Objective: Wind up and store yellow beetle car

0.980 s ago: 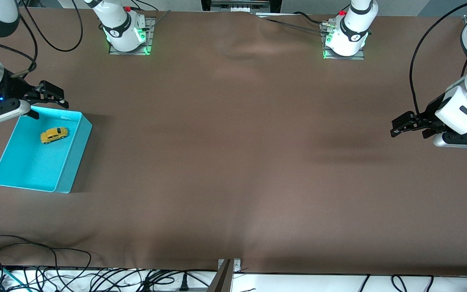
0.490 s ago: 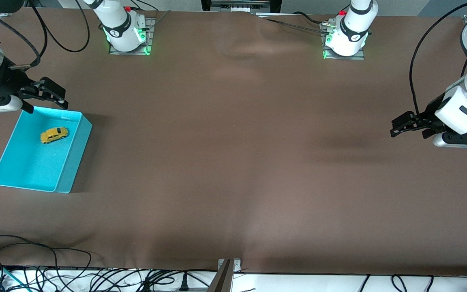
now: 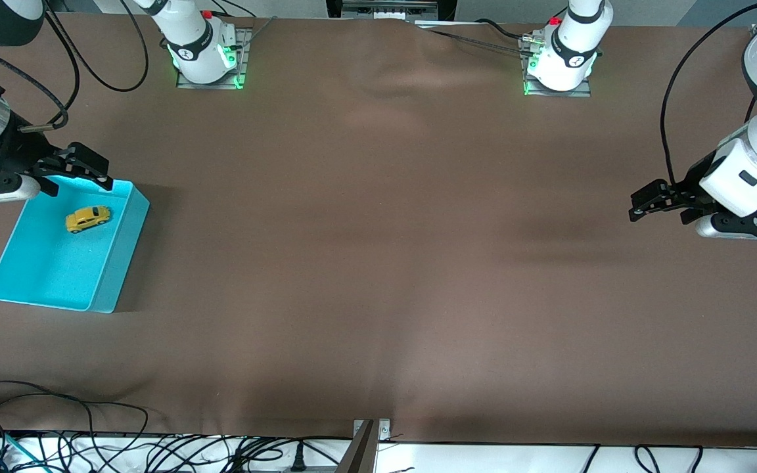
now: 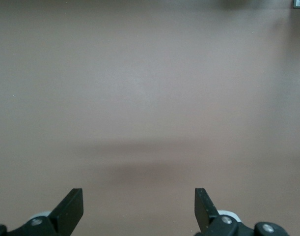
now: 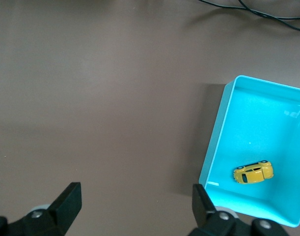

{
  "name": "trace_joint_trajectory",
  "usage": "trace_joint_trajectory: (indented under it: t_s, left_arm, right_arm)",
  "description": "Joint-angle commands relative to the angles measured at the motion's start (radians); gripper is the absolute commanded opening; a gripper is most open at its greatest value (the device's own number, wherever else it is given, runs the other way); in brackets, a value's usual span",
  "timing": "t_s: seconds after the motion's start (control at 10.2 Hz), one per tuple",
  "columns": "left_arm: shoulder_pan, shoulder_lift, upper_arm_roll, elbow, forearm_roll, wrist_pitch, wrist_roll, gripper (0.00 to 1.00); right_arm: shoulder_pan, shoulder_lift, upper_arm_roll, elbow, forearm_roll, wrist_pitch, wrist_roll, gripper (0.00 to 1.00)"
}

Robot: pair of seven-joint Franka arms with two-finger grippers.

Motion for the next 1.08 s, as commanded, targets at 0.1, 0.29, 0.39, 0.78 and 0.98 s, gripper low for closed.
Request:
trace_joint_trajectory:
  t_s: [0.1, 0.29, 0.39, 0.78, 0.98]
  left_arm:
    - [-0.002, 0.005, 0.002, 0.023, -0.017, -0.021, 0.023, 1.0]
    - [-0.002, 0.005, 0.002, 0.023, -0.017, -0.021, 0.023, 1.0]
    - [-0.002, 0.005, 0.002, 0.023, -0.017, -0.021, 0.023, 1.0]
    - [-0.002, 0.005, 0.002, 0.023, -0.017, -0.021, 0.023, 1.0]
    - [-0.002, 0.005, 0.002, 0.023, -0.017, -0.021, 0.023, 1.0]
  right_arm:
    - [0.02, 0.007, -0.013, 0.032, -0.089, -0.056, 0.004, 1.0]
    - [0.018, 0.007, -0.014, 0.032, -0.087, -0.084, 0.007, 1.0]
    - [0.018, 0.009, -0.014, 0.032, -0.087, -0.084, 0.006, 1.0]
    - [0.017, 0.009, -0.014, 0.032, -0.083, -0.092, 0.006, 1.0]
    - [0.023, 0.009, -0.011, 0.032, -0.088, -0.112, 0.003, 1.0]
